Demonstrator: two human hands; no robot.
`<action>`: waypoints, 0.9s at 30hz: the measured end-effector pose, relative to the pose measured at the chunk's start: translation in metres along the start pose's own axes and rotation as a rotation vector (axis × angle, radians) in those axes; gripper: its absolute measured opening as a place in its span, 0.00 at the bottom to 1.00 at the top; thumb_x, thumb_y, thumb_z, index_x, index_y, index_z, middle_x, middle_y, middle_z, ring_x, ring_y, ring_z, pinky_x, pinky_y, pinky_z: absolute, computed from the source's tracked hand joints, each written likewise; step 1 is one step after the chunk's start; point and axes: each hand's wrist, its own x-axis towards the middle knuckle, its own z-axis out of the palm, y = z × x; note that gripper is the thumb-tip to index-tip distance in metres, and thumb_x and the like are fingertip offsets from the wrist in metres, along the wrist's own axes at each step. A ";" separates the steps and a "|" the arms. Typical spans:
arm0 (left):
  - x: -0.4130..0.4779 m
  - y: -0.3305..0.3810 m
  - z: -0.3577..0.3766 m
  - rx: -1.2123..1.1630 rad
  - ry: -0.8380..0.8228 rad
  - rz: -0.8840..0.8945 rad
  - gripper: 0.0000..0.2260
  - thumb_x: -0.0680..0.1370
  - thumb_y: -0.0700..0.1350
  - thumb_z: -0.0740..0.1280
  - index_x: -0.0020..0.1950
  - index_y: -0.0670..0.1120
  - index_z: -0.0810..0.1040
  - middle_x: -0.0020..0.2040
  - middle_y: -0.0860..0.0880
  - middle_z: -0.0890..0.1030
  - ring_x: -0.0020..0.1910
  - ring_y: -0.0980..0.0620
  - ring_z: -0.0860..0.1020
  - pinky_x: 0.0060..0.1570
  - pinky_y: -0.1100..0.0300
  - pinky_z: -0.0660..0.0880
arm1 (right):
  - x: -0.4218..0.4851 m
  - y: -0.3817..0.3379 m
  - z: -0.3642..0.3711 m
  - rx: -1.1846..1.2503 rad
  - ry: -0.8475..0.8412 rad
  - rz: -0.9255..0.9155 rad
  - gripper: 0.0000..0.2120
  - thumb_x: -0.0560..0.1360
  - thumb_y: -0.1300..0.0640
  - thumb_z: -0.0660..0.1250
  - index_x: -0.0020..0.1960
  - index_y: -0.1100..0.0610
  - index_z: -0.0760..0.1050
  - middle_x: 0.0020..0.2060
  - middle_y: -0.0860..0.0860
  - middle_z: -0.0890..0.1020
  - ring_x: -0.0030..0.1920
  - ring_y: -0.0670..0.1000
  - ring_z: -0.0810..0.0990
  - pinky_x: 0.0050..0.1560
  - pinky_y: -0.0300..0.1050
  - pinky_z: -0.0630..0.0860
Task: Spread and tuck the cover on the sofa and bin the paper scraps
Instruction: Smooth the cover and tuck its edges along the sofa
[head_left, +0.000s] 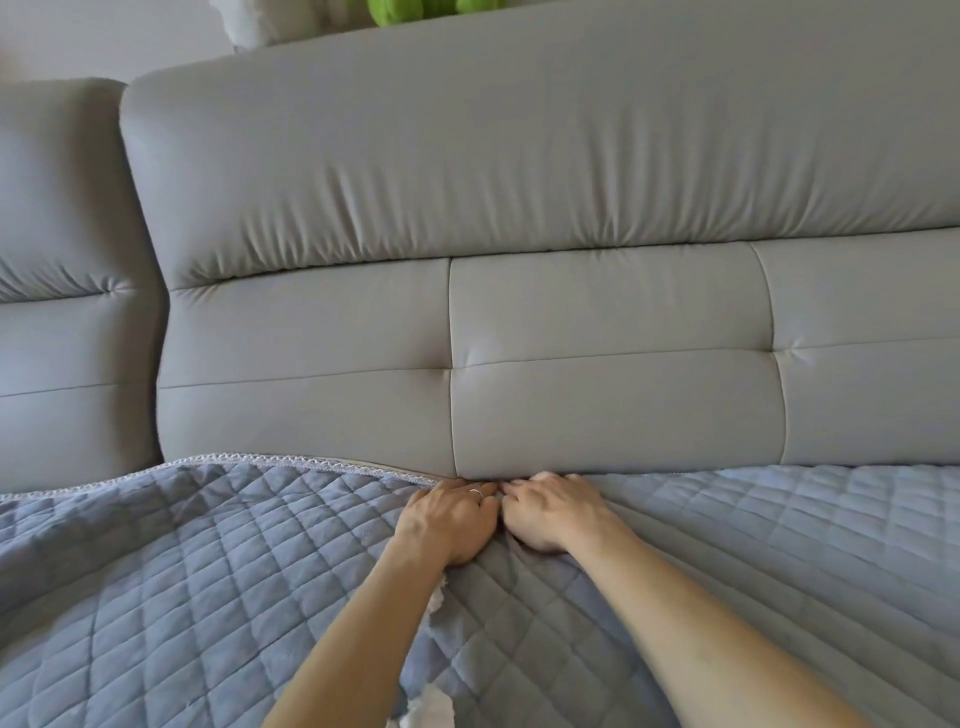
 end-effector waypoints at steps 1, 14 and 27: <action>0.001 -0.003 0.007 0.007 -0.021 -0.014 0.20 0.81 0.51 0.48 0.70 0.58 0.70 0.73 0.56 0.69 0.72 0.54 0.64 0.70 0.50 0.61 | 0.003 -0.002 0.009 0.005 -0.015 0.000 0.29 0.76 0.46 0.40 0.70 0.48 0.69 0.72 0.48 0.71 0.71 0.53 0.68 0.69 0.54 0.63; -0.002 0.024 0.000 -0.021 -0.024 -0.004 0.24 0.80 0.54 0.47 0.77 0.58 0.60 0.77 0.57 0.62 0.76 0.55 0.58 0.74 0.49 0.54 | -0.033 0.049 -0.019 -0.026 0.023 0.280 0.29 0.77 0.44 0.43 0.70 0.52 0.69 0.73 0.48 0.68 0.72 0.53 0.65 0.70 0.58 0.60; -0.036 -0.082 -0.056 0.077 0.111 -0.051 0.23 0.82 0.54 0.52 0.78 0.56 0.59 0.78 0.58 0.57 0.78 0.55 0.54 0.76 0.48 0.51 | -0.049 -0.016 -0.012 0.093 0.284 0.205 0.17 0.78 0.50 0.54 0.61 0.52 0.76 0.64 0.47 0.78 0.66 0.51 0.74 0.63 0.47 0.70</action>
